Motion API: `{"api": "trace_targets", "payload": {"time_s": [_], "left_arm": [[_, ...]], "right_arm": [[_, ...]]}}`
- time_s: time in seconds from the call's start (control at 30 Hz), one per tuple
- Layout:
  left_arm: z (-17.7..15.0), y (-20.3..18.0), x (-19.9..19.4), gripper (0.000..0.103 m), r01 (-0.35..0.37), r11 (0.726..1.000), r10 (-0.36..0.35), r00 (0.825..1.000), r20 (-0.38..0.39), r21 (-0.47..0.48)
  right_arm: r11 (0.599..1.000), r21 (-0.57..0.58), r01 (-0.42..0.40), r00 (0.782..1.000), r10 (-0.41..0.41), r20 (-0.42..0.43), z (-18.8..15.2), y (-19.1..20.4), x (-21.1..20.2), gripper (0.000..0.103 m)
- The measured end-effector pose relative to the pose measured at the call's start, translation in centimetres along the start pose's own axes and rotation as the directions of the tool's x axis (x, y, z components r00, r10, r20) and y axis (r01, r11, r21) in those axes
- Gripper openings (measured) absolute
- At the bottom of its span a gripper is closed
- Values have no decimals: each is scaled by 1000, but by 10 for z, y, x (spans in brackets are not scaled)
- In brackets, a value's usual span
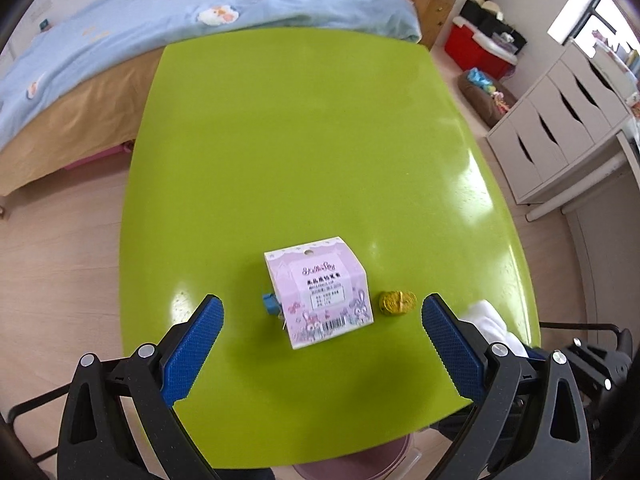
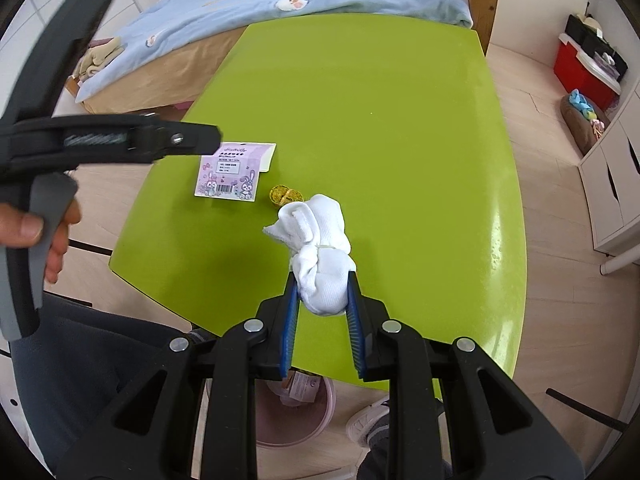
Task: Collect trash
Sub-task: 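Grasp the pink tag with the left tool while the right holds the socks, then move both tools over the wastebasket and open them to drop the items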
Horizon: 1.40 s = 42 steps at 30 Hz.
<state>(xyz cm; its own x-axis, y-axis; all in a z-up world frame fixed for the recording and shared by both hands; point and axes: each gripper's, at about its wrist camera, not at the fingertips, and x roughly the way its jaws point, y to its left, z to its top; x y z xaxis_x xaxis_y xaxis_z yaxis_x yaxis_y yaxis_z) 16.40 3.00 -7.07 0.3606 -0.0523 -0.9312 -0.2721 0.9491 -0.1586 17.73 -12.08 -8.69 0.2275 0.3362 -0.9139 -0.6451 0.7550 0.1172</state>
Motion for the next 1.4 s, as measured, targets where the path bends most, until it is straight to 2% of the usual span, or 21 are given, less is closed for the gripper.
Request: {"api": "trace_targets", "payload": {"time_s": [0.17,0.33,0.4,0.53,0.7,0.97,1.4], "left_arm": [[15,-3,31,95,-65,997,62,995,-80,-37],[21,-6,49,95,-132,990,125,985,-122,-45],[21,-6,53,81,-150,988,144,981,-129,-39],[24,-6,58,67,-147,989,142,980,-138,-31],[24,-10,53,66,-143,990,142,984,-106,-2],[17,-16,15,66,-120,991,119,993,9,58],[-45,-14,-67,66,-79,987,52,982,184,139]], "right_arm": [[1000,19,0,1000,0,6,-2,-9,-2,22],[999,35,3,1000,-4,4,-5,-14,-2,22],[999,40,3,1000,-3,2,-6,-15,-1,22],[999,47,0,1000,0,-2,-6,-15,2,22],[999,49,-4,1000,4,0,-6,-15,4,22],[999,37,-5,1000,5,12,-8,-11,2,22],[999,-49,21,998,-18,58,-19,16,-32,22]]}}
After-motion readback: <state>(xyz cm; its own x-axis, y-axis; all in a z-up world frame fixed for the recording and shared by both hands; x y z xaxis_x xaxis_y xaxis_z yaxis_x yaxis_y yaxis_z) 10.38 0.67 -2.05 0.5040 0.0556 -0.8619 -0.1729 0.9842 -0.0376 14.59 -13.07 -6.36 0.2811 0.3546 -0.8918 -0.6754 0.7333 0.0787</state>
